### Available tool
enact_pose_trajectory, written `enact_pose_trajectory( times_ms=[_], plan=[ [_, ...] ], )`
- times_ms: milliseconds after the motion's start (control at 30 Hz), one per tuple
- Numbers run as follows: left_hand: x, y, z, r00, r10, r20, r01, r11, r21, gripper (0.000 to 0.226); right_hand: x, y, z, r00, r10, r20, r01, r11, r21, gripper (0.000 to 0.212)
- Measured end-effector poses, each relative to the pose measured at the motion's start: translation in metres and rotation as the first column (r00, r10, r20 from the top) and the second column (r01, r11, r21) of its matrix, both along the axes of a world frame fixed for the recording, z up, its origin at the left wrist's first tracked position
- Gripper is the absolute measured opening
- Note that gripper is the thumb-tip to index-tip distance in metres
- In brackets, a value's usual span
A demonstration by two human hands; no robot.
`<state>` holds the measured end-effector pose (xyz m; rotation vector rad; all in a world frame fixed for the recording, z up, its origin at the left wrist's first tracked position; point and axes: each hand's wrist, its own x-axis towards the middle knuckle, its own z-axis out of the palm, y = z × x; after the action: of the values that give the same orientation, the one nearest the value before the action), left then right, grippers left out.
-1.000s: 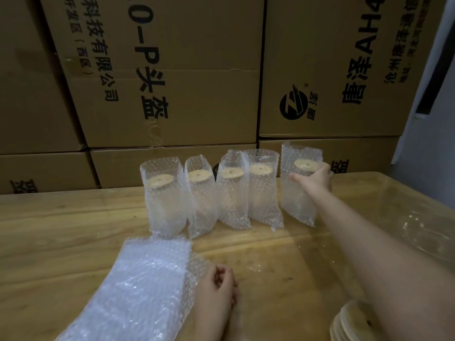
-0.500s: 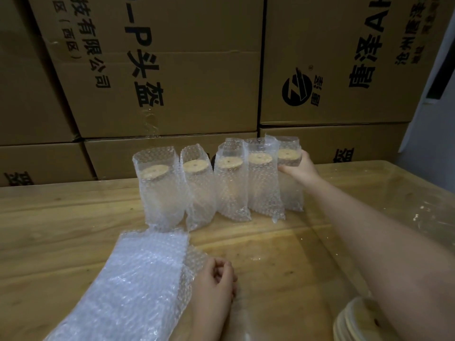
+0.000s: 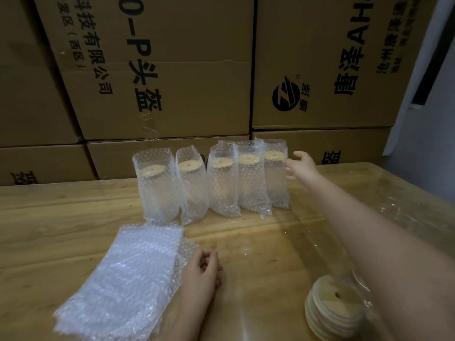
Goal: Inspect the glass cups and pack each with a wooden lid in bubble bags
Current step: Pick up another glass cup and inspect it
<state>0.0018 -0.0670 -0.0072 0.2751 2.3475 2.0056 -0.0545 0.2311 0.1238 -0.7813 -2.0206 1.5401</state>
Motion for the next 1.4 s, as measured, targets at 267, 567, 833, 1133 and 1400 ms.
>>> enact_pose_trajectory(
  times_ms=[267,567,833,1133,1400],
  plan=[
    [0.018,-0.008,0.012,0.999,-0.033,0.024,0.035,0.994,-0.107,0.02,0.111,-0.074,0.047,0.907,0.354,0.228,-0.397,0.9,0.179,0.03],
    [0.062,-0.031,0.021,0.996,-0.057,0.063,0.062,0.995,-0.084,0.021,0.204,-0.087,0.026,0.886,-0.285,0.366,-0.144,0.582,0.8,0.031],
    [0.078,-0.038,0.019,0.998,-0.039,0.055,0.042,0.998,-0.054,0.019,0.221,-0.067,0.023,0.533,-0.559,0.635,-0.286,0.587,0.757,0.025],
    [0.061,-0.032,0.028,0.991,-0.084,0.107,0.076,0.994,0.074,0.016,0.206,-0.091,0.028,0.947,-0.207,0.246,-0.099,0.541,0.835,0.018],
    [0.039,-0.017,0.091,0.887,-0.371,0.274,0.136,0.778,0.613,0.047,0.196,-0.136,0.036,0.859,0.45,-0.244,-0.319,0.843,0.433,0.017]
  ],
)
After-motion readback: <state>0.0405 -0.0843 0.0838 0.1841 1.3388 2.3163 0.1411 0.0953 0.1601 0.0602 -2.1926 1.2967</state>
